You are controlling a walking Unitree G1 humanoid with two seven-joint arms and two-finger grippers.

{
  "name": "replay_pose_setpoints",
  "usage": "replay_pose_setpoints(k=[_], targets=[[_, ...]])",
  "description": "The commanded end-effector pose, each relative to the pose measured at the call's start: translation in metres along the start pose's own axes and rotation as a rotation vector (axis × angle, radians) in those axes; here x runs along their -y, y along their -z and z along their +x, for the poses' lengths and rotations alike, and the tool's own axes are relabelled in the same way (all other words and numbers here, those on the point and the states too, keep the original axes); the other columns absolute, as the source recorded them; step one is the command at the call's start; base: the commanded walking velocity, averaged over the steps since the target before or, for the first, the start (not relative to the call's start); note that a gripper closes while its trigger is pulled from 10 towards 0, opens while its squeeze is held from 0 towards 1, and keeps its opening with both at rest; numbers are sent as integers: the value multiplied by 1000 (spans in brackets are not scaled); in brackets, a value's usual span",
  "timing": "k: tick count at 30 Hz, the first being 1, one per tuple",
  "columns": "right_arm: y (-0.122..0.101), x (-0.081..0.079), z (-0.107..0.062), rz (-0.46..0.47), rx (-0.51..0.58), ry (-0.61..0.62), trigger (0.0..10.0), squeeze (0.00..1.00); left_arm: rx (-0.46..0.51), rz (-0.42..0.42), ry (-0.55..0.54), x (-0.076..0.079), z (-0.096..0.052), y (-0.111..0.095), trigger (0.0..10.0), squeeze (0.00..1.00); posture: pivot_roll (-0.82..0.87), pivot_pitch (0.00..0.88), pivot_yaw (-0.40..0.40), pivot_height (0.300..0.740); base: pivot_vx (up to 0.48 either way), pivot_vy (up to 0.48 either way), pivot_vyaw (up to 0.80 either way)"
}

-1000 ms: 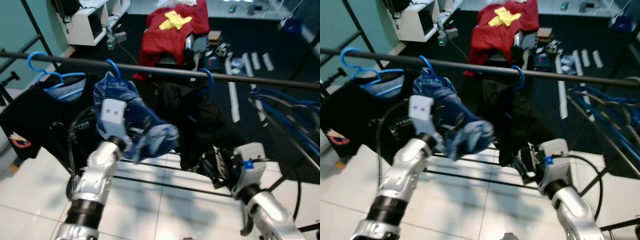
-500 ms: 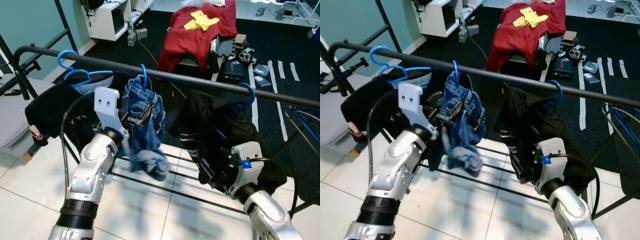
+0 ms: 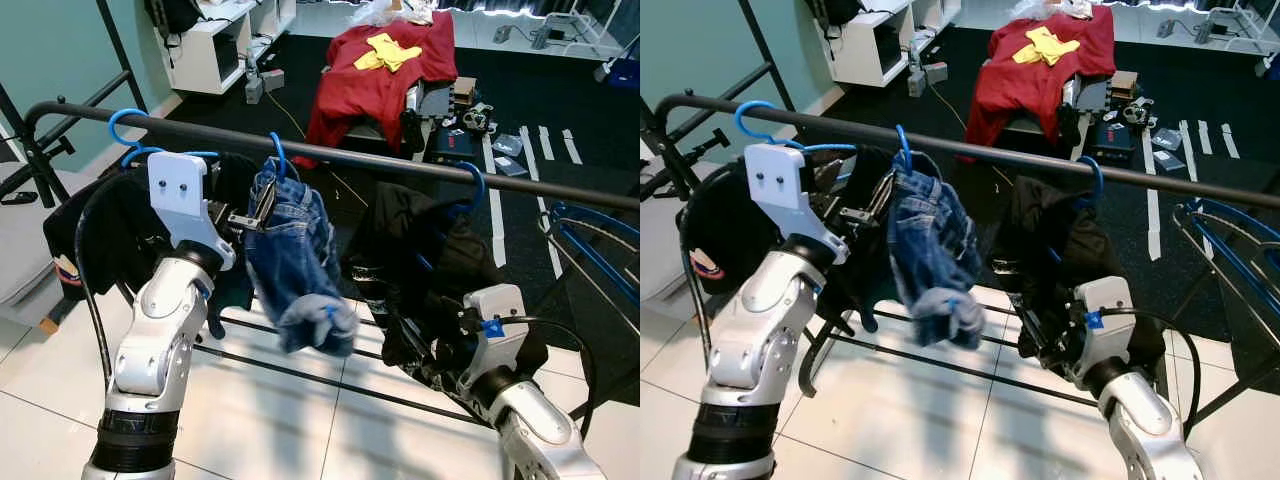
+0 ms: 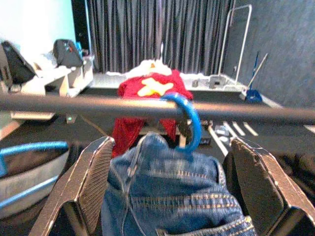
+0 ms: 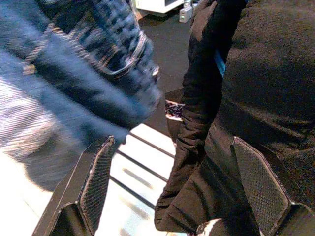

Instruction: Hang hanger

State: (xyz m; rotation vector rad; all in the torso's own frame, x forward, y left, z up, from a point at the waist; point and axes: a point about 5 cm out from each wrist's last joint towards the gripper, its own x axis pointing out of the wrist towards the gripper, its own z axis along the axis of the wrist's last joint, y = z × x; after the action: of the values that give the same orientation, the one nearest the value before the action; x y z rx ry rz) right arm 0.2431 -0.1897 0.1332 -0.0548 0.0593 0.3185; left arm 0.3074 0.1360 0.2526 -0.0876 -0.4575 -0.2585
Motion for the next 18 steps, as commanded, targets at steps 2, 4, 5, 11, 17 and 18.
replay_pose_setpoints(k=[2,4,5,11,17,18], targets=[[4,-1,1,19,-6,-5,10000,0,45,-44,69,4,5,-16,10000,1000,-117,130,40,740,0,0,0],[5,-1,2,22,-5,-5,10000,0,40,-70,113,10,4,-17,10000,1000,-114,129,41,740,0,0,0],[5,-1,2,26,-5,-5,10000,0,11,-94,150,19,1,-12,10000,1000,-115,128,47,740,0,0,0],[5,-2,3,32,-3,-1,10000,0,-130,-132,163,39,-10,12,10000,1000,-119,126,54,740,0,0,0],[5,-3,4,36,0,5,10000,0,-272,-155,49,49,-10,35,10000,1000,-120,124,60,740,0,0,0],[5,-3,4,38,3,7,10000,0,-309,-155,-27,48,-6,41,10000,1000,-123,124,62,740,0,0,0]])
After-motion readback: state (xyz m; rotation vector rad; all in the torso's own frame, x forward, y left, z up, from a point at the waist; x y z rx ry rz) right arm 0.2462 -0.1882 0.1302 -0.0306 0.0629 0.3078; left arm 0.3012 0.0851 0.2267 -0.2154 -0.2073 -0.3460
